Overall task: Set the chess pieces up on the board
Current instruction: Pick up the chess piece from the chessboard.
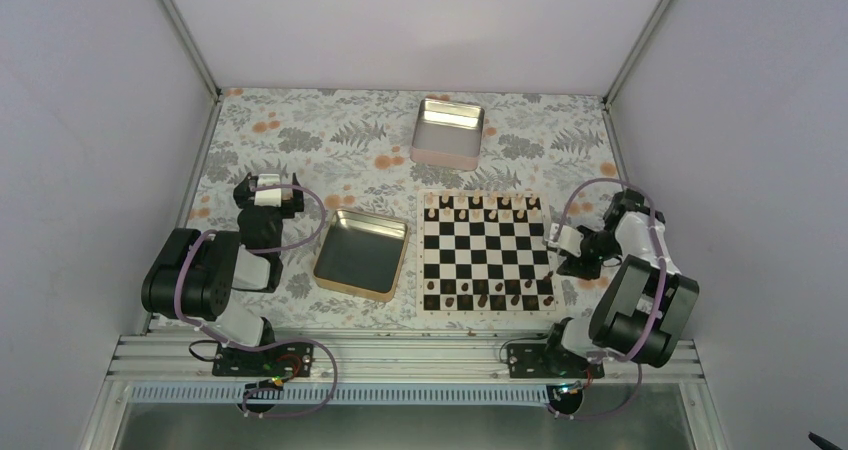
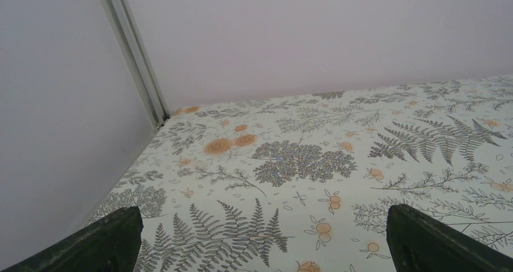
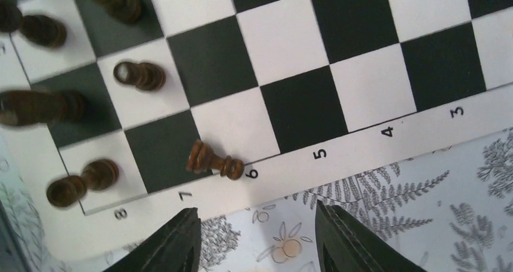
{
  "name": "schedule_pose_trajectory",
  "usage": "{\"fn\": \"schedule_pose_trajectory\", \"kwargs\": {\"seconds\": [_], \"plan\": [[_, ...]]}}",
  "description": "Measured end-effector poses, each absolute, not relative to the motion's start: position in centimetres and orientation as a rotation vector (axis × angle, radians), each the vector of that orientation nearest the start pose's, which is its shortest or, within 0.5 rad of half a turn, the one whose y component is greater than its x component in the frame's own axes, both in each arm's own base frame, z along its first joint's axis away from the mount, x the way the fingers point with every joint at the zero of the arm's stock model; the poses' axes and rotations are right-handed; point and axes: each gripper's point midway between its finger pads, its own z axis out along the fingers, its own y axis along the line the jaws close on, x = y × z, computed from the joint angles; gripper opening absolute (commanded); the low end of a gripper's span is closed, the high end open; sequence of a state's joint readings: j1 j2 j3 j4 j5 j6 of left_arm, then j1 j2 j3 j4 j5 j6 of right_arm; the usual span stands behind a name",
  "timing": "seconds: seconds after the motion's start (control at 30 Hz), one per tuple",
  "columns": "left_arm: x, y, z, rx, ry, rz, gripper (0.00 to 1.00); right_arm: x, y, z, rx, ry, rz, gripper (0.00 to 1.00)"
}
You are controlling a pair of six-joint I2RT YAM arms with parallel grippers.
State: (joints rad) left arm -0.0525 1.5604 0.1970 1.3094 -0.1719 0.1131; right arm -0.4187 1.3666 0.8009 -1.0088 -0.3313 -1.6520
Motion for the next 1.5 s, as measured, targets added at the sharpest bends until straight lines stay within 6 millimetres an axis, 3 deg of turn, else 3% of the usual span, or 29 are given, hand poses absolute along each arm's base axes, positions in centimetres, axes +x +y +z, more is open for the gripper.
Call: {"fn": "schedule_pose_trajectory", "kwargs": {"seconds": [0.2,0.4,0.53,0.87,1.5], "plan": [[37.0,1.0,13.7,0.002,1.627,0.186,1.0,20.6,-4.5,5.6,-1.866,2.122,0.163,0.57],[37.0,1.0,13.7,0.002,1.627,0.186,1.0,20.3,-4.4,5.1,-1.958,2.021,0.131,0.53],[37.0,1.0,13.7,0.002,1.627,0.186,1.0,20.4,-3.8,4.7,-2.008,1.967,0.124,0.45],[37.0,1.0,13.7,0.002,1.627,0.186,1.0,18.8,-1.6,3.0,-2.097,1.9,0.205,0.43],[37.1,1.0,13.7,0.006,1.627,0.186,1.0,19.8,-2.5,1.9,-2.133,1.911,0.195,0.33]]}}
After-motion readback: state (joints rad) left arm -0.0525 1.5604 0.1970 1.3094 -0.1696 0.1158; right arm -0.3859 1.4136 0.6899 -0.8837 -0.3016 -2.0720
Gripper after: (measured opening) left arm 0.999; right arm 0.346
